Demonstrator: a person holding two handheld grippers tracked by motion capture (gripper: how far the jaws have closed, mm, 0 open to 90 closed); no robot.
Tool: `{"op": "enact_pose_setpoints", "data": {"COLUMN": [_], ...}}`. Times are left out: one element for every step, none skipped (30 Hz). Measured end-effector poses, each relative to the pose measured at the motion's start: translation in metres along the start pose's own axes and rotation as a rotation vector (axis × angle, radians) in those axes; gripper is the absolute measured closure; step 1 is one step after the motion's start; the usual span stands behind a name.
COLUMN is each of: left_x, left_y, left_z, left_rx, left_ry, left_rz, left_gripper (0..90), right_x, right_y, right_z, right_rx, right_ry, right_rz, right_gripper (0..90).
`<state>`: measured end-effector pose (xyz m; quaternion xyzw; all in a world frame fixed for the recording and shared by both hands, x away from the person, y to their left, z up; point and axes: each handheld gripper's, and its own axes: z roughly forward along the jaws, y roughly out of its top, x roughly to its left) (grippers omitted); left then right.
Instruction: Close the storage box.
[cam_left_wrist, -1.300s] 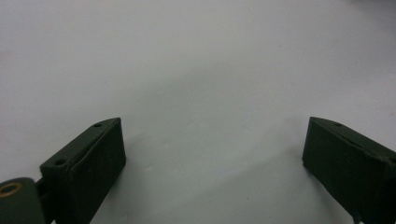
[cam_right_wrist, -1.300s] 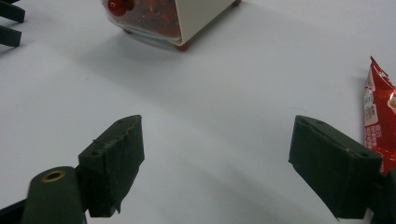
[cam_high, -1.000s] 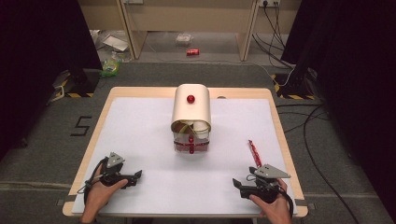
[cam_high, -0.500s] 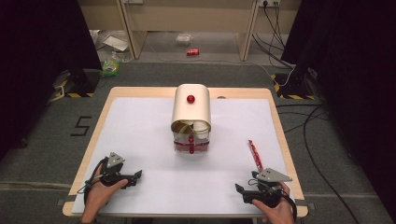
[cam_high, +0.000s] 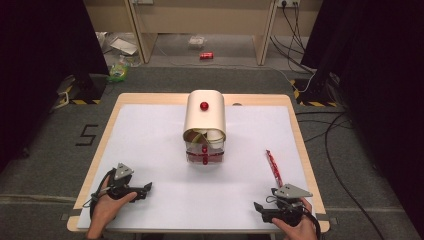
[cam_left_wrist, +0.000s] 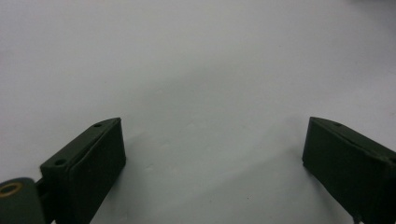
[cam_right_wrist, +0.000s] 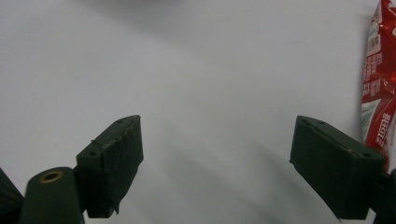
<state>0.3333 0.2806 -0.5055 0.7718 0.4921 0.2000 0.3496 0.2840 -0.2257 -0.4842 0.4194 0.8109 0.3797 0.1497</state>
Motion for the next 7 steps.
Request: {"op": "enact_pose_setpoints", "data": {"left_x": [0.0,0.0,0.0,0.0,0.0,0.0,0.0], "left_y": [0.0,0.0,0.0,0.0,0.0,0.0,0.0], "left_z": [0.0,0.0,0.0,0.0,0.0,0.0,0.0], "left_rx": [0.0,0.0,0.0,0.0,0.0,0.0,0.0], "left_ry": [0.0,0.0,0.0,0.0,0.0,0.0,0.0], "left_rz": [0.0,0.0,0.0,0.0,0.0,0.0,0.0], "left_gripper": [5.1,5.1,5.1,5.1,5.1,5.1,5.1], "right_x": [0.0,0.0003,0.0005,0.0008,0.001,0.0014,0.0016], "right_y": [-0.0006,-0.0013,-0.0018,-0.0022,-0.0025,-0.0028,-0.0031], "right_z": [0.0005,0.0011,0.0014,0.002,0.0021,0.0027,0.003], "right_rx": [0.007,0.012,0.022,0.028,0.036,0.039,0.044], "right_ry": [-0.002,-0.003,-0.004,-0.004,-0.004,-0.003,-0.002], "right_rz": [-0.007,-0.009,-0.014,-0.018,-0.023,-0.027,-0.029], "right_gripper": [16.8,16.6,16.6,16.6,16.6,16.6,16.6]}}
